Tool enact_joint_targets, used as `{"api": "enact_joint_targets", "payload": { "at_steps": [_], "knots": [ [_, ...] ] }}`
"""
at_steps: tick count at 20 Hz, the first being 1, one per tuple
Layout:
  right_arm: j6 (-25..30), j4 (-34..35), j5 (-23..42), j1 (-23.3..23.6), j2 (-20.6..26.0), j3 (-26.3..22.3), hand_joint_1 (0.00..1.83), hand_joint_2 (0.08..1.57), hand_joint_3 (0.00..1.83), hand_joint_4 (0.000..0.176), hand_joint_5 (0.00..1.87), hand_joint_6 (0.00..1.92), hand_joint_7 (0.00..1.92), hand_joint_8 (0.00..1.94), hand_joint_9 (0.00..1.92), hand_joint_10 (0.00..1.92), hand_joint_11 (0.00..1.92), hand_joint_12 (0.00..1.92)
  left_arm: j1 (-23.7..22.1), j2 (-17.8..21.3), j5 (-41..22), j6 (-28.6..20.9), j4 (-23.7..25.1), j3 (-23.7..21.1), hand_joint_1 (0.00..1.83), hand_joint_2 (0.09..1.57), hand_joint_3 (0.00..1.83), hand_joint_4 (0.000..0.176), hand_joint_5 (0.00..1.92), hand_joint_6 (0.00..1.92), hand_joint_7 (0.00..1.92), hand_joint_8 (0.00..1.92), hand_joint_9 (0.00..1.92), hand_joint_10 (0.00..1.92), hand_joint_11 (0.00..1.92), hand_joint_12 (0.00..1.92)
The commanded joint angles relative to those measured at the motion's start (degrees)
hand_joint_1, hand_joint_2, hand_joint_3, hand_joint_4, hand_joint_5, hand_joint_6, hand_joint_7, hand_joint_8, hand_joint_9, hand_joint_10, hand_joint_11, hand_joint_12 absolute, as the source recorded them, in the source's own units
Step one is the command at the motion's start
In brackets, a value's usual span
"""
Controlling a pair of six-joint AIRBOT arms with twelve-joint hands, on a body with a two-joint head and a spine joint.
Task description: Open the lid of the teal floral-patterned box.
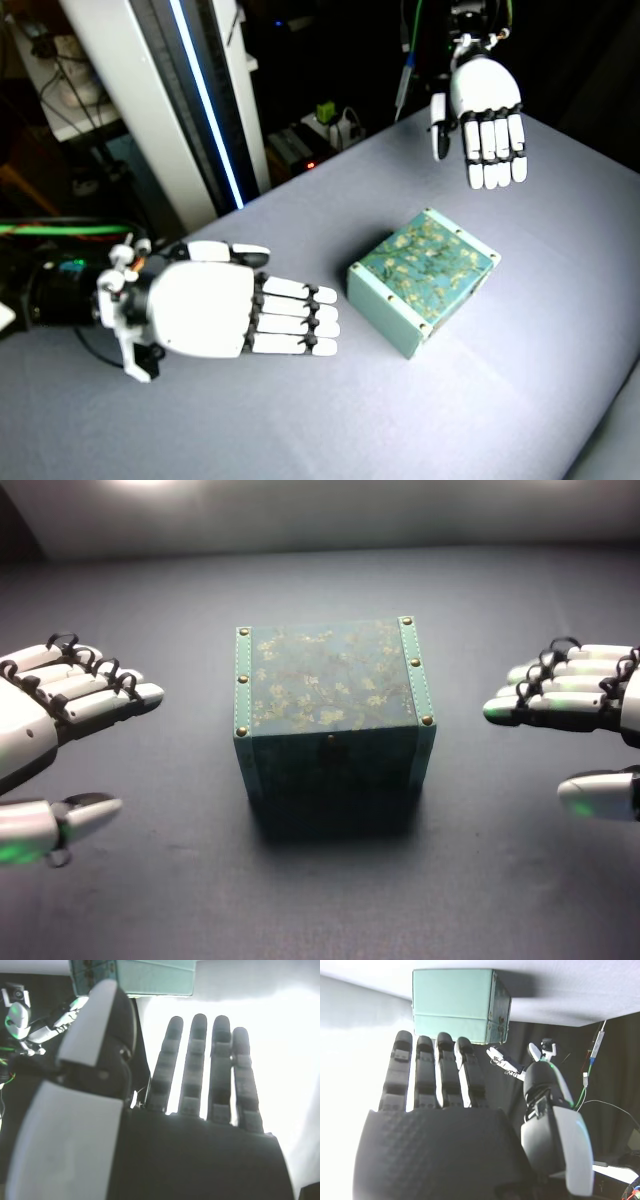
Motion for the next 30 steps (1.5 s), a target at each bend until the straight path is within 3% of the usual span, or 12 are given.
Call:
{"api": "enact_joint_targets", "payload": {
  "at_steps": [1, 5, 8, 12, 14, 17, 20, 22, 26, 30],
  "knots": [
    [0.4, 2.2, 5.8, 0.8, 0.0, 0.1, 0.00, 1.42, 0.00, 0.000, 0.20, 0.00, 0.22, 0.00, 0.18, 0.00, 0.01, 0.58, -0.5, -0.1, -6.3, 0.0, -0.8, 0.2, 0.01, 1.37, 0.01, 0.000, 0.05, 0.00, 0.07, 0.00, 0.10, 0.00, 0.00, 0.29],
    [1.0, 1.3, 5.4, 0.9, -0.6, 0.5, 0.00, 1.45, 0.00, 0.000, 0.18, 0.00, 0.22, 0.00, 0.19, 0.00, 0.00, 0.63, -0.9, -0.6, -4.5, -0.2, -0.1, 0.5, 0.04, 1.38, 0.00, 0.000, 0.00, 0.00, 0.08, 0.02, 0.13, 0.01, 0.00, 0.26],
    [1.6, -0.4, 4.4, 1.8, -1.4, 0.9, 0.00, 1.44, 0.00, 0.000, 0.09, 0.00, 0.16, 0.00, 0.20, 0.00, 0.00, 0.73, -2.2, -2.1, -0.6, -3.5, 4.0, 1.7, 0.00, 1.38, 0.00, 0.000, 0.05, 0.01, 0.04, 0.01, 0.06, 0.00, 0.02, 0.14],
    [1.7, -1.3, 3.8, 2.6, -1.9, 1.1, 0.00, 1.43, 0.00, 0.000, 0.08, 0.00, 0.13, 0.00, 0.17, 0.00, 0.00, 0.51, -5.3, -3.5, 4.9, -4.5, 9.3, 2.2, 0.00, 1.36, 0.00, 0.000, 0.05, 0.01, 0.03, 0.00, 0.02, 0.00, 0.00, 0.12],
    [1.7, -1.6, 3.4, 2.8, -2.0, 1.2, 0.00, 1.45, 0.00, 0.000, 0.10, 0.00, 0.15, 0.00, 0.20, 0.00, 0.01, 0.64, -6.9, -4.1, 7.1, -4.5, 11.2, 2.6, 0.00, 1.36, 0.00, 0.000, 0.05, 0.01, 0.03, 0.00, 0.01, 0.00, 0.00, 0.12],
    [1.8, -2.1, 3.1, 3.1, -2.5, 1.4, 0.00, 1.50, 0.01, 0.000, 0.14, 0.01, 0.15, 0.01, 0.18, 0.00, 0.00, 0.47, -9.6, -5.3, 10.5, -4.5, 14.2, 3.4, 0.00, 1.36, 0.00, 0.000, 0.08, 0.01, 0.07, 0.01, 0.07, 0.02, 0.05, 0.14],
    [1.9, -2.7, 3.1, 3.6, -2.9, 1.4, 0.00, 1.50, 0.01, 0.000, 0.10, 0.00, 0.17, 0.01, 0.23, 0.02, 0.06, 0.49, -10.9, -6.1, 11.1, -4.5, 14.9, 3.9, 0.00, 1.36, 0.00, 0.000, 0.06, 0.00, 0.07, 0.01, 0.08, 0.02, 0.07, 0.14],
    [1.9, -2.9, 3.1, 3.8, -3.2, 1.4, 0.00, 1.52, 0.00, 0.000, 0.13, 0.00, 0.17, 0.00, 0.21, 0.00, 0.07, 0.38, -11.4, -6.4, 11.3, -4.5, 15.1, 4.1, 0.04, 1.36, 0.00, 0.000, 0.08, 0.00, 0.08, 0.01, 0.10, 0.01, 0.09, 0.14],
    [2.0, -2.9, 3.1, 4.5, -4.7, 2.2, 0.00, 1.48, 0.00, 0.000, 0.20, 0.01, 0.19, 0.01, 0.27, 0.01, 0.21, 0.44, -11.5, -6.4, 11.6, -4.5, 15.0, 4.2, 0.01, 1.36, 0.00, 0.000, 0.06, 0.00, 0.08, 0.00, 0.09, 0.00, 0.07, 0.13],
    [2.3, -3.9, 3.2, 5.4, -5.7, 2.3, 0.00, 1.45, 0.01, 0.000, 0.15, 0.00, 0.12, 0.00, 0.16, 0.00, 0.05, 0.54, -11.7, -6.4, 11.6, -4.5, 14.8, 4.4, 0.08, 1.37, 0.00, 0.000, 0.04, 0.00, 0.07, 0.00, 0.08, 0.00, 0.05, 0.12]
  ]
}}
